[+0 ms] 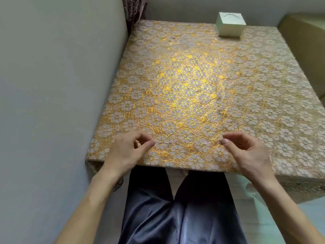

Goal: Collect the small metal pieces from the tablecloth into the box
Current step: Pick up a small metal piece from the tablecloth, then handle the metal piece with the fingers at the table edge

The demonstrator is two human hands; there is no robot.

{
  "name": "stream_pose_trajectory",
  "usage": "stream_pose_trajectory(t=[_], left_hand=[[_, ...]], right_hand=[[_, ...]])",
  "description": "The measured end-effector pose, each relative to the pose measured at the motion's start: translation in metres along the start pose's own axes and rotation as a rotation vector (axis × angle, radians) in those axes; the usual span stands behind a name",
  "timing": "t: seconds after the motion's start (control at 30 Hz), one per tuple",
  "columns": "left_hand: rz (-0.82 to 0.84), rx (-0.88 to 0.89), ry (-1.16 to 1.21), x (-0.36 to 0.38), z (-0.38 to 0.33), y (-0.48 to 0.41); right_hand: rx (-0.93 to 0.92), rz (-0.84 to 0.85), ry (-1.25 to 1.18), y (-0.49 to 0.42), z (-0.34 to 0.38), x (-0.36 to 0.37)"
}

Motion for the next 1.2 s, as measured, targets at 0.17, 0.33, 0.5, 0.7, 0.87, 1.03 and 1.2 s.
stream_pose_trajectory(t=[0.17,0.33,0.5,0.7,0.87,1.03,1.2], left_hand=[[-0.023,0.113,-0.226,0.008,0.006,0.007],[-0.098,0.179,-0.319,0.014,0.013,0.017],[-0.127,0.175,-0.341,0.019,0.015,0.022],[-0.106,0.158,-0.306,0.027,0.0,0.018],[-0.095,0.165,-0.281,0.046,-0.013,0.011],[-0.094,0.145,-0.28,0.053,-0.009,0.011],[-0.104,0.128,-0.256,0.054,-0.008,0.01]], right_hand=[[-0.108,-0.047,0.27,0.002,0.006,0.002],[-0.243,-0.014,0.48,0.005,0.008,0.009],[-0.34,0.0,0.626,0.004,0.0,0.015],[-0.445,-0.021,0.643,0.006,0.005,0.037],[-0.538,0.103,0.577,0.01,0.016,0.075],[-0.594,0.173,0.571,0.007,0.016,0.098],[-0.631,0.145,0.537,0.007,0.011,0.103]])
Point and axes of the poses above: each hand's wrist, its own y-axis away from the middle knuckle, its own x-axis out of the palm, z = x × y, the point moved 2 cm from there along -y, towards the middle knuckle, and after that the axes turned 3 degrees about x, right-handed, at the moved point
